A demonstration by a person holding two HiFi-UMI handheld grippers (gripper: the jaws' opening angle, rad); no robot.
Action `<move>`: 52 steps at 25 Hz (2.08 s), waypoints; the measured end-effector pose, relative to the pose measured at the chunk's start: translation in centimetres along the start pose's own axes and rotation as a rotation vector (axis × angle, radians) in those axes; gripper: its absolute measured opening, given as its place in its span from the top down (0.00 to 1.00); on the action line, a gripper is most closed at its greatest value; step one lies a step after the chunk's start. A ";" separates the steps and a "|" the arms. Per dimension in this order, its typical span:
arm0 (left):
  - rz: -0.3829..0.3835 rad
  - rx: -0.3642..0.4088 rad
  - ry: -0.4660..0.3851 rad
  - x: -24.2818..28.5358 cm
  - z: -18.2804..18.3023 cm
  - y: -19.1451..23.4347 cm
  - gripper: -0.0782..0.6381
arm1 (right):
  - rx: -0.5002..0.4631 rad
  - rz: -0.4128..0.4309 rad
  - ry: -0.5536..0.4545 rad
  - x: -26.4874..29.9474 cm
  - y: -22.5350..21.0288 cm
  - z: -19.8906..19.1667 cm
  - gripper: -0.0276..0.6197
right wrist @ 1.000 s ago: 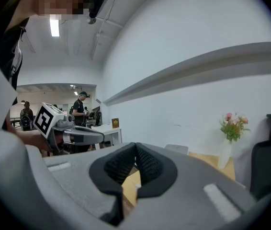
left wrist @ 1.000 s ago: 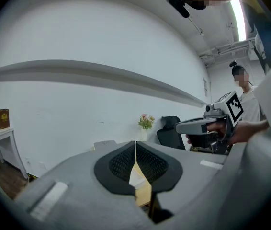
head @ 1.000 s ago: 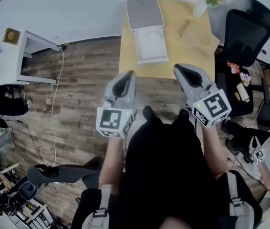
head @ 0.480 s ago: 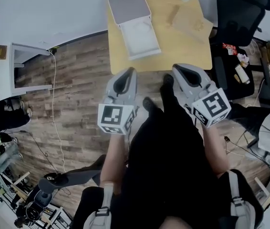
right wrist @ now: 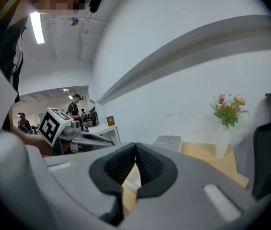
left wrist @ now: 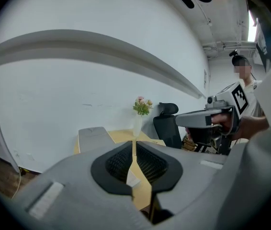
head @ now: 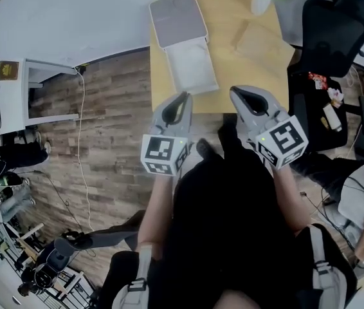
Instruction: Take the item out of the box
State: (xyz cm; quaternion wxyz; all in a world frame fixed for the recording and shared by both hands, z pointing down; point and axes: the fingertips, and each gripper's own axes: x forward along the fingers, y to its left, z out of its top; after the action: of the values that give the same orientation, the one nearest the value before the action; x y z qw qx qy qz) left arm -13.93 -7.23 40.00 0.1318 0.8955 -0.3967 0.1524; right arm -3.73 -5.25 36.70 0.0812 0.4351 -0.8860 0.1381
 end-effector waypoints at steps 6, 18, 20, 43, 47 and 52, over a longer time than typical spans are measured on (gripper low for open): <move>0.036 -0.008 0.043 5.0 0.7 0.6 0.87 | 0.007 0.050 0.002 2.0 -4.7 0.9 0.95; 0.103 0.003 0.113 11.4 -0.4 1.0 0.75 | 0.014 0.127 0.016 3.3 -10.3 0.9 0.95; 0.104 0.006 0.132 12.0 -0.7 0.9 0.73 | 0.025 0.127 0.016 3.2 -10.8 0.9 0.95; -0.020 0.109 0.384 19.2 -8.0 7.4 0.57 | 0.079 -0.079 0.079 4.4 -13.2 0.5 0.95; -0.046 0.133 0.418 20.8 -9.2 8.9 0.53 | 0.081 -0.124 0.096 4.9 -12.9 0.3 0.95; -0.076 0.167 0.477 22.7 -11.2 10.0 0.50 | 0.103 -0.186 0.116 5.1 -13.2 -0.2 0.95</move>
State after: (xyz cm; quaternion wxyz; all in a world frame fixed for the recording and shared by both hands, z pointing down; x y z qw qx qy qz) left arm -8.82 -24.99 60.06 0.1527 0.8563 -0.3066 0.3866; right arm 3.65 -16.71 40.49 0.1223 0.5101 -0.8275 0.2003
